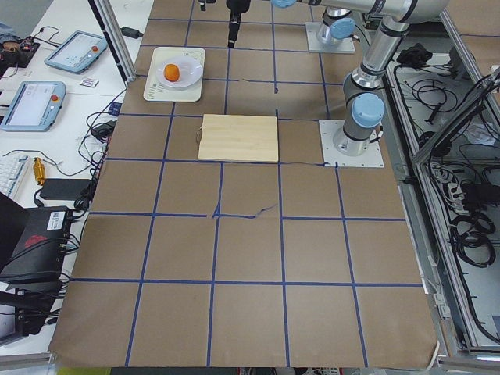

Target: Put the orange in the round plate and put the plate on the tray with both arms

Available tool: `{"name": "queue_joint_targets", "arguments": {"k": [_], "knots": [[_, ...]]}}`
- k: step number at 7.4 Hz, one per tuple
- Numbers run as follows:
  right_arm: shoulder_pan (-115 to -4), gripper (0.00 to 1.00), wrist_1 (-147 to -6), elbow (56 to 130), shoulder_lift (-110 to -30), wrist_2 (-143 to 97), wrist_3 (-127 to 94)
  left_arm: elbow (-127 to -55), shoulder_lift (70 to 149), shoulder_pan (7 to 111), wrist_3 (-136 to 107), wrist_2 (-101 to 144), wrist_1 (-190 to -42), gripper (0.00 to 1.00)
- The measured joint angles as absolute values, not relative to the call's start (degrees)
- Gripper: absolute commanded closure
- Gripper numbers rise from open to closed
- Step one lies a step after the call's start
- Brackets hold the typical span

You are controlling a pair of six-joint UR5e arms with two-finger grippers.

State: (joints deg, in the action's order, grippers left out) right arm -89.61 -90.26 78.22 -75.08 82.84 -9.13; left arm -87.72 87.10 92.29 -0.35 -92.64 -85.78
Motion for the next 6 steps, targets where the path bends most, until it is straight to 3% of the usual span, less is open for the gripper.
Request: {"name": "queue_joint_targets", "arguments": {"k": [3,6], "knots": [[-89.79,0.0,-85.02,83.37,-84.7,87.77,-9.06,-87.71,87.1,92.29,-0.35,-92.64,-85.78,0.0],[-89.82,0.0,-84.84,86.84,-88.33,89.55,-8.98,-87.72,87.1,92.29,-0.35,-92.64,-85.78,0.0]]}}
